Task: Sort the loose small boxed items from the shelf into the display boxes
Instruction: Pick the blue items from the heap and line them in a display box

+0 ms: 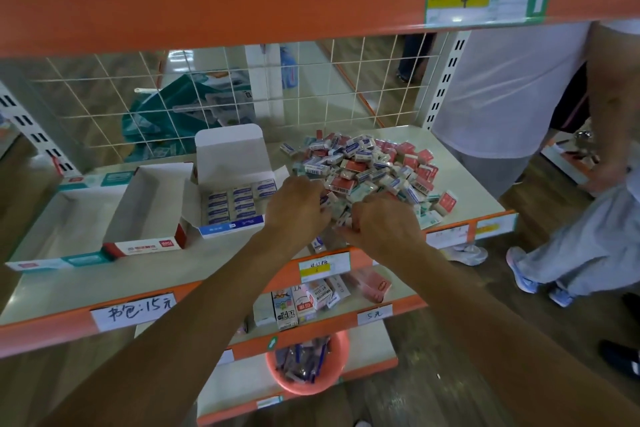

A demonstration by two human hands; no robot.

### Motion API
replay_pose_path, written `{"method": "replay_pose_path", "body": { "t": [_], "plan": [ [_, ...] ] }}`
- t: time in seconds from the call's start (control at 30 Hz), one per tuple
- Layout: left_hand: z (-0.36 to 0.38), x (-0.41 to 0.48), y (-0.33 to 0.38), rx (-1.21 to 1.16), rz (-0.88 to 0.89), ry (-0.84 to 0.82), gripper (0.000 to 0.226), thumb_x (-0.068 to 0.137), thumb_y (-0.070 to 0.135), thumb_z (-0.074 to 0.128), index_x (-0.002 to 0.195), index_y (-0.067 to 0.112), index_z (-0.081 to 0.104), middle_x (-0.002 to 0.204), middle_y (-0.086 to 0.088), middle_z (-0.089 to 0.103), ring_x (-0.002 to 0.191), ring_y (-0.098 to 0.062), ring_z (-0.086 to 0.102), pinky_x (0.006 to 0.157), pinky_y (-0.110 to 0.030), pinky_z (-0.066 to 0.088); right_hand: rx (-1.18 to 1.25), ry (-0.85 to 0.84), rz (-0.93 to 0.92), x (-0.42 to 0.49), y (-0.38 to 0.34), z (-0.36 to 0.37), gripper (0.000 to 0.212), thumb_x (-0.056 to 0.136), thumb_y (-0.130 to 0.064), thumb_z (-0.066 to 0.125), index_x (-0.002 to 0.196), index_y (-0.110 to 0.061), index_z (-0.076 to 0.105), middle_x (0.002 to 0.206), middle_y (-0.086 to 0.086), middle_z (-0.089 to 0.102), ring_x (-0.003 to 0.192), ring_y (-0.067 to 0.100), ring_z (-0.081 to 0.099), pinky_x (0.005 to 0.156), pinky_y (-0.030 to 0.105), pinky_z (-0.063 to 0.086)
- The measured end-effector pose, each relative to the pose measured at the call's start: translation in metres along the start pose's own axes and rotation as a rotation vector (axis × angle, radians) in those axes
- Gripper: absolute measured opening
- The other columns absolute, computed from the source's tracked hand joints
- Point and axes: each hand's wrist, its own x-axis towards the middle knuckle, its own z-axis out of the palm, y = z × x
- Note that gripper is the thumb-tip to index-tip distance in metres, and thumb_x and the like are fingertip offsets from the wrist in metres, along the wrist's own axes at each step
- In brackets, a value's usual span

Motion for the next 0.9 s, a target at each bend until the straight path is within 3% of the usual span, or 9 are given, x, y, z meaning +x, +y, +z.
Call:
{"method": "replay_pose_path", "body": {
  "t": [0.07,0.17,0.27,0.37,0.53,0.63,0.77,0.9],
  "plan": [
    [0.000,-0.002,-0.004,-0.022,-0.022,-0.004,0.025,0.084,0.029,0.059,0.104,0.016,0.065,0.097,-0.006,0.064,0.091,-0.021,0.059,0.066,-0.033,0.051,-0.028,-0.044,0.039,0.000,-0.005,-0.001,0.053,0.091,-0.063,0.043,0.090,-0.014,0.064,0.077,0.001,0.052,0.073,0.020,0.051,0.059,0.029,0.037],
    [-0.002,-0.004,-0.010,-0.067,-0.062,-0.032,0.025,0.082,0.030,0.060,0.102,0.017,0.066,0.097,-0.003,0.064,0.092,-0.020,0.059,0.071,-0.036,0.053,0.017,-0.085,0.091,0.003,-0.009,-0.007,0.042,0.093,-0.051,0.047,0.091,-0.013,0.065,0.076,0.001,0.052,0.073,0.021,0.053,0.060,0.028,0.038],
    [-0.008,-0.004,-0.015,-0.117,-0.078,-0.030,0.026,0.084,0.030,0.061,0.105,0.017,0.066,0.102,-0.003,0.062,0.099,-0.021,0.057,0.074,-0.031,0.045,0.105,0.031,0.129,0.004,-0.011,-0.012,0.030,0.094,-0.037,0.047,0.097,-0.012,0.063,0.083,0.002,0.055,0.082,0.023,0.059,0.063,0.028,0.040],
    [-0.019,-0.004,-0.021,-0.180,-0.112,-0.019,0.021,0.083,0.027,0.061,0.099,0.015,0.067,0.098,-0.004,0.063,0.097,-0.022,0.056,0.075,-0.032,0.046,0.228,0.185,0.115,0.009,-0.012,-0.017,0.025,0.094,-0.032,0.048,0.090,-0.011,0.061,0.080,0.004,0.060,0.073,0.023,0.059,0.059,0.025,0.034],
    [-0.037,-0.003,-0.035,-0.286,-0.190,-0.040,0.018,0.079,0.026,0.066,0.094,0.015,0.064,0.093,0.000,0.065,0.086,-0.019,0.059,0.074,-0.034,0.051,0.366,0.204,0.065,0.028,-0.018,-0.021,0.019,0.097,-0.030,0.049,0.091,-0.012,0.047,0.068,0.003,0.051,0.063,0.024,0.054,0.055,0.028,0.033],
    [-0.044,-0.005,-0.047,-0.367,-0.228,-0.012,0.017,0.081,0.023,0.066,0.095,0.015,0.061,0.091,-0.001,0.066,0.084,-0.019,0.061,0.075,-0.035,0.053,0.500,0.153,-0.007,0.037,-0.026,-0.024,0.020,0.095,-0.029,0.056,0.092,-0.012,0.046,0.075,0.005,0.058,0.067,0.023,0.056,0.057,0.031,0.041],
    [-0.050,-0.006,-0.064,-0.460,-0.278,-0.010,0.032,0.084,0.026,0.069,0.113,0.025,0.056,0.091,0.007,0.061,0.079,-0.011,0.057,0.075,-0.022,0.044,0.590,0.089,-0.078,0.050,-0.034,-0.026,0.025,0.088,-0.035,0.067,0.101,-0.016,0.056,0.087,-0.003,0.059,0.078,0.016,0.055,0.063,0.028,0.041],
    [-0.053,-0.005,-0.079,-0.545,-0.344,-0.049,0.023,0.086,0.025,0.069,0.104,0.029,0.056,0.102,0.002,0.064,0.082,-0.015,0.065,0.082,-0.033,0.057,0.608,0.075,-0.143,0.065,-0.041,-0.023,0.021,0.085,-0.025,0.071,0.101,-0.016,0.062,0.097,0.000,0.066,0.086,0.016,0.059,0.072,0.029,0.047]
  ]
}}
